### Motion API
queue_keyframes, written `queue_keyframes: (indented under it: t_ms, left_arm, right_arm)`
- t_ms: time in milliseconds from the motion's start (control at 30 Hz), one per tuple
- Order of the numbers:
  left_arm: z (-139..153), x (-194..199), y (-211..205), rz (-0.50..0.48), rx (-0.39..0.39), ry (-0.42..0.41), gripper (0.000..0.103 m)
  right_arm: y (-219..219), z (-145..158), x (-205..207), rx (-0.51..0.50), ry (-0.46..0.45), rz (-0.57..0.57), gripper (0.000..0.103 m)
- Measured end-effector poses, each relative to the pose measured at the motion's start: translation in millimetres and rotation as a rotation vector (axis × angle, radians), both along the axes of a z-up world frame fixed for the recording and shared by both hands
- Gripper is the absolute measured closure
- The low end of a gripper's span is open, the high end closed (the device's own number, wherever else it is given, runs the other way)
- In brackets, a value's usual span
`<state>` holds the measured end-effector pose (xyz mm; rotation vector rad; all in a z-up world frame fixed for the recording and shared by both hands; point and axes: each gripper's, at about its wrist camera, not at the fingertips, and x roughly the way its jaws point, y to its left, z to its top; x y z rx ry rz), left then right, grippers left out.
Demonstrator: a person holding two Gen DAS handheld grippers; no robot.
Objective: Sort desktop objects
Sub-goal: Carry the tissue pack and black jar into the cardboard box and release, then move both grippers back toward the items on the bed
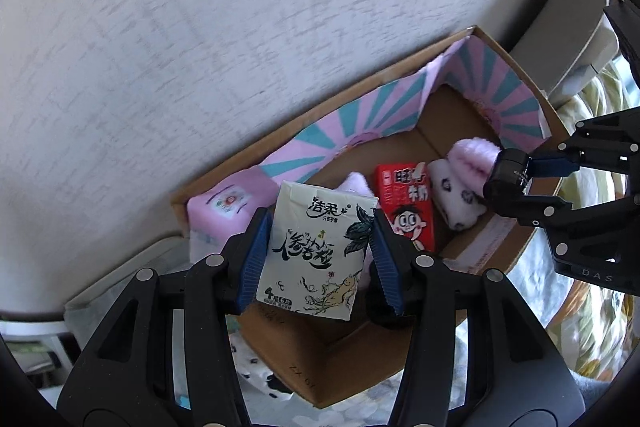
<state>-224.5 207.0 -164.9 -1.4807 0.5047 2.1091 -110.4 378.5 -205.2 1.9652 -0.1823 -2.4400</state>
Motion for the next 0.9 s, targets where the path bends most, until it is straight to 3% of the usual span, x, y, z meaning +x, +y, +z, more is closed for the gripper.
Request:
queue_keyframes:
  t_ms: [300,333,367,400,433,467,533,567,633,700,900]
  left_arm:
    - [-4.4,-4.7,-17.1,0.046,-0.032,-0.011,0.055]
    - [-2.3,-5.2,-19.2,0.052,-0.032,0.0,0.048]
    - [0.0,-5.6,-20.7,0.056,-0.034,0.013,0.025]
    - [2.2,-6.0,-21.8,0.058,-0.034,0.02,0.01]
    - [6.1,-6.1,-23.6,0.06,-0.021,0.028,0.0]
    - [8.7,-6.8,-24.3,0.058,-0.015,0.026,0.0]
    - [14.7,-7.4,-24.9,0.052,0.01,0.02,0.0]
    - [16.8,-6.9,-24.3,0.048,0.019,0.024,0.0]
    - [22.4,-4.3,-24.3,0.037,0.024,0.041,0.0]
    - [26.0,-0.2,-23.1,0.027,0.021,0.054,0.0]
    - [37.9,12.0,-29.1,0.014,0.029,0.068,0.0]
  right_arm:
    - [-14.9,-13.2,-10.5,0.0,-0.034,0.031,0.075]
    - [-17.3,-14.9,-10.6,0.003,-0.048,0.041,0.075]
    - [-20.8,-16.3,-10.1,0.012,-0.059,0.055,0.075]
    - [-24.3,-16.8,-9.2,0.023,-0.06,0.07,0.074]
    - [-26.8,-16.6,-8.0,0.031,-0.059,0.08,0.07]
    - [-28.1,-16.2,-7.0,0.038,-0.06,0.084,0.066]
    - [-27.6,-15.9,-6.2,0.057,-0.066,0.074,0.041]
    - [-26.3,-15.7,-5.7,0.06,-0.067,0.067,0.034]
    - [-22.2,-14.7,-4.5,0.052,-0.064,0.04,0.01]
    - [-18.7,-12.9,-2.0,0.023,-0.057,0.016,0.0]
    - [-17.1,3.0,10.0,0.0,0.016,-0.033,0.0]
